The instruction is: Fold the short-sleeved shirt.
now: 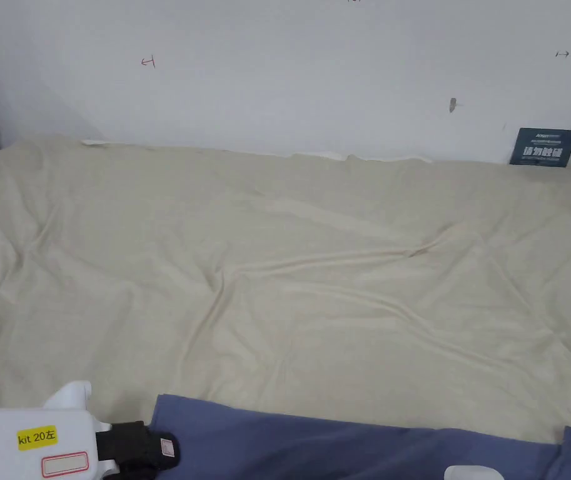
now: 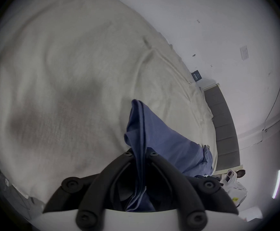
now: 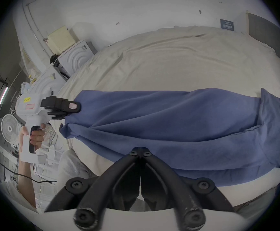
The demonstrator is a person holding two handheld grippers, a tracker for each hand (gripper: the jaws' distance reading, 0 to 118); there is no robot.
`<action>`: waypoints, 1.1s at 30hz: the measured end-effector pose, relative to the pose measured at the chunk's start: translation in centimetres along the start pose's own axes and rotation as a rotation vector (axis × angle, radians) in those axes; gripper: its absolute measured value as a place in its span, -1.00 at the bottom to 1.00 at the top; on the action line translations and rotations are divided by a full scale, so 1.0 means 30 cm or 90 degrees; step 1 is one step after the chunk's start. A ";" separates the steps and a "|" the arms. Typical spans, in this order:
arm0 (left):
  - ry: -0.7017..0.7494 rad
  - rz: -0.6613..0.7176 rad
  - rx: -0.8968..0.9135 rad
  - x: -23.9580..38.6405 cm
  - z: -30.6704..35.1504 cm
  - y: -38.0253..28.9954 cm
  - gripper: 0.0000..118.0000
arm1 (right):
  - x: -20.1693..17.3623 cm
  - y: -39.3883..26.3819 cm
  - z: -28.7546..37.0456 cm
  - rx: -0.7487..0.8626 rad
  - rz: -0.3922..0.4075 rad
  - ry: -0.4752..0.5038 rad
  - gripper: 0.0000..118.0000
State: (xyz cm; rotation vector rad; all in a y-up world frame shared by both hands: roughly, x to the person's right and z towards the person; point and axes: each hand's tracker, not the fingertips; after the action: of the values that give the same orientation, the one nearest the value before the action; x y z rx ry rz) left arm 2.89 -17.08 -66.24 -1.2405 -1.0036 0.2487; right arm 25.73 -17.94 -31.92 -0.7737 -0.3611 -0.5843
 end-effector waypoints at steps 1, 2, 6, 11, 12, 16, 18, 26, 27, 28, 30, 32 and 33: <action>-0.015 0.000 -0.001 0.047 0.018 -0.010 -0.83 | 0.016 0.000 0.009 0.003 -0.005 0.000 -1.00; -0.035 -0.006 0.004 0.089 0.039 -0.012 -0.83 | 0.034 -0.001 0.020 0.009 -0.011 -0.004 -1.00; -0.024 -0.061 0.017 0.289 0.064 -0.029 -0.84 | 0.119 -0.008 0.066 0.034 -0.049 -0.003 -1.00; -0.067 -0.098 -0.032 0.515 -0.068 -0.072 -0.84 | 0.227 -0.009 0.137 0.062 -0.082 -0.003 -1.00; -0.073 -0.126 -0.054 0.559 -0.121 -0.083 -0.84 | 0.246 -0.009 0.156 0.071 -0.078 -0.006 -1.00; -0.056 -0.196 -0.131 0.708 -0.331 -0.144 -0.83 | 0.330 -0.020 0.241 0.132 -0.112 -0.022 -1.00; -0.047 -0.203 -0.189 0.757 -0.446 -0.167 -0.84 | 0.374 -0.034 0.271 0.143 -0.125 -0.049 -1.00; -0.019 -0.271 -0.253 0.890 -0.650 -0.250 -0.80 | 0.512 -0.084 0.317 0.156 -0.197 -0.074 -1.00; -0.030 -0.273 -0.259 0.889 -0.661 -0.252 -0.65 | 0.518 -0.085 0.319 0.156 -0.199 -0.077 -1.00; -0.051 -0.272 -0.273 0.884 -0.662 -0.252 -0.34 | 0.520 -0.087 0.321 0.156 -0.200 -0.083 -1.00; -0.077 -0.244 -0.285 0.877 -0.649 -0.253 0.77 | 0.516 -0.087 0.329 0.162 -0.192 -0.098 -1.00; -0.111 -0.238 -0.257 0.870 -0.603 -0.238 1.00 | 0.511 -0.085 0.334 0.164 -0.186 -0.102 -1.00; -0.122 -0.235 -0.246 0.866 -0.579 -0.223 1.00 | 0.510 -0.083 0.334 0.164 -0.186 -0.100 -1.00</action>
State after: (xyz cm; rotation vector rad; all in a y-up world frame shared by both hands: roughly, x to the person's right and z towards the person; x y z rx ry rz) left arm 28.38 -14.11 -47.17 -1.3633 -1.4739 -0.1247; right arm 35.25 -17.43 -16.13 -0.5219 -0.6886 -0.7344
